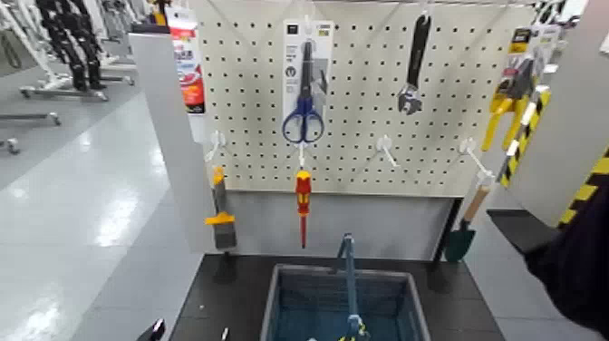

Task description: Put the red glue tube into the crate.

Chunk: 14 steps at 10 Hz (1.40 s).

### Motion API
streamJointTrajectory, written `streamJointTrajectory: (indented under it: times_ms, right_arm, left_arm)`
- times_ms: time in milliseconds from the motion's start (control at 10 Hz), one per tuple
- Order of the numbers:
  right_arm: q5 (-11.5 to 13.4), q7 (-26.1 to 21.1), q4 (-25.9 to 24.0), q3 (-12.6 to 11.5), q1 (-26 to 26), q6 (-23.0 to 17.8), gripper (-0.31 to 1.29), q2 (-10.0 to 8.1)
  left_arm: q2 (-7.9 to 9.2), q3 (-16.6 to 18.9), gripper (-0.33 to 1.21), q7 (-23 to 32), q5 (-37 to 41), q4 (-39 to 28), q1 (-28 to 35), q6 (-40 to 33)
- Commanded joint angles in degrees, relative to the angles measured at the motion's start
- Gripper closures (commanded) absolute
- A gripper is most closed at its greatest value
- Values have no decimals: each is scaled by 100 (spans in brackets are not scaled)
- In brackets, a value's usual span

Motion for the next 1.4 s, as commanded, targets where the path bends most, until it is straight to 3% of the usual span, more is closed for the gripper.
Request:
streamJointTrajectory:
  times_ms: [100, 600, 900, 1400]
  right_arm:
    - [0, 0, 0, 0, 9, 9, 14, 756]
    - [0, 0, 0, 9, -9, 53, 14, 756]
    - [0, 0, 17, 0, -18, 70, 14, 756]
    - [0, 0, 17, 26, -27, 79, 14, 747]
  left_arm:
    - [0, -1, 9, 0, 0, -9, 6, -4]
    - [-9, -1, 10, 0, 0, -9, -29, 57]
    - [-9, 52, 9, -229, -8, -185, -231, 514]
    - [-193, 693, 10, -1160, -17, -853, -1075, 1780]
